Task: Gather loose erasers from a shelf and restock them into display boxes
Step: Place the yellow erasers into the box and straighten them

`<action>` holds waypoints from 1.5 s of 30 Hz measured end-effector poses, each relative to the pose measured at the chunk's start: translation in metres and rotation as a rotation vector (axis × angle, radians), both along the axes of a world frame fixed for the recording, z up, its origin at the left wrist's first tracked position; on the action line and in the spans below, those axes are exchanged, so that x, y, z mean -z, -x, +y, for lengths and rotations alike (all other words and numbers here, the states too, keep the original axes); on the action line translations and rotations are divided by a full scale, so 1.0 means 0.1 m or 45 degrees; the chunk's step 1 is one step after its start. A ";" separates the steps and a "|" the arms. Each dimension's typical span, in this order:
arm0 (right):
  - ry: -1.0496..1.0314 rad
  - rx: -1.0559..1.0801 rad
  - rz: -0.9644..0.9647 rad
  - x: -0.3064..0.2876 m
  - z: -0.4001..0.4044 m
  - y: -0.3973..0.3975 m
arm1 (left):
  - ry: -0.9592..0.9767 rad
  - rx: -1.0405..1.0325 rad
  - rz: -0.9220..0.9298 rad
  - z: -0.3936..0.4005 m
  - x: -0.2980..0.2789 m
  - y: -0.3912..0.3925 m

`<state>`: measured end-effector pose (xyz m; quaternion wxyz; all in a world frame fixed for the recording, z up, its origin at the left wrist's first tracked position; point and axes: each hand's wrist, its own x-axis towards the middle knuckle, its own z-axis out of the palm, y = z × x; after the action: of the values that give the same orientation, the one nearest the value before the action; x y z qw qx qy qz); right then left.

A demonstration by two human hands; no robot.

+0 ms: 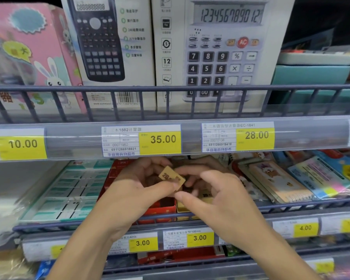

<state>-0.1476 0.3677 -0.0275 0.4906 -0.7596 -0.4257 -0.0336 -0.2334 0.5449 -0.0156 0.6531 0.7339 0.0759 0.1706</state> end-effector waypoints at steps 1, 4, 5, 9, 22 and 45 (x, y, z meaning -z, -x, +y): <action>0.032 0.056 -0.089 0.01 0.01 0.01 | 0.006 -0.001 -0.006 0.00 0.00 -0.01; 0.073 0.118 -0.250 -0.03 -0.01 0.01 | 0.078 0.040 -0.021 -0.03 0.00 -0.03; 0.076 0.113 -0.253 -0.06 -0.04 -0.01 | 0.071 0.042 -0.034 -0.04 0.00 -0.03; 0.140 0.166 -0.056 -0.21 -0.35 -0.24 | -0.466 -0.150 -0.051 -0.07 0.05 0.01; 0.728 0.008 0.022 -0.27 -0.58 -0.49 | -1.368 -0.021 0.023 -0.22 0.13 0.00; 0.977 -0.114 -0.046 -0.38 -0.54 -0.50 | -1.545 0.280 0.324 -0.11 -0.17 -0.31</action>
<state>-0.0975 0.3136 0.0110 0.1640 -0.8678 -0.4488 0.1362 -0.2027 0.5338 0.0017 0.1200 0.9919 -0.0331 0.0264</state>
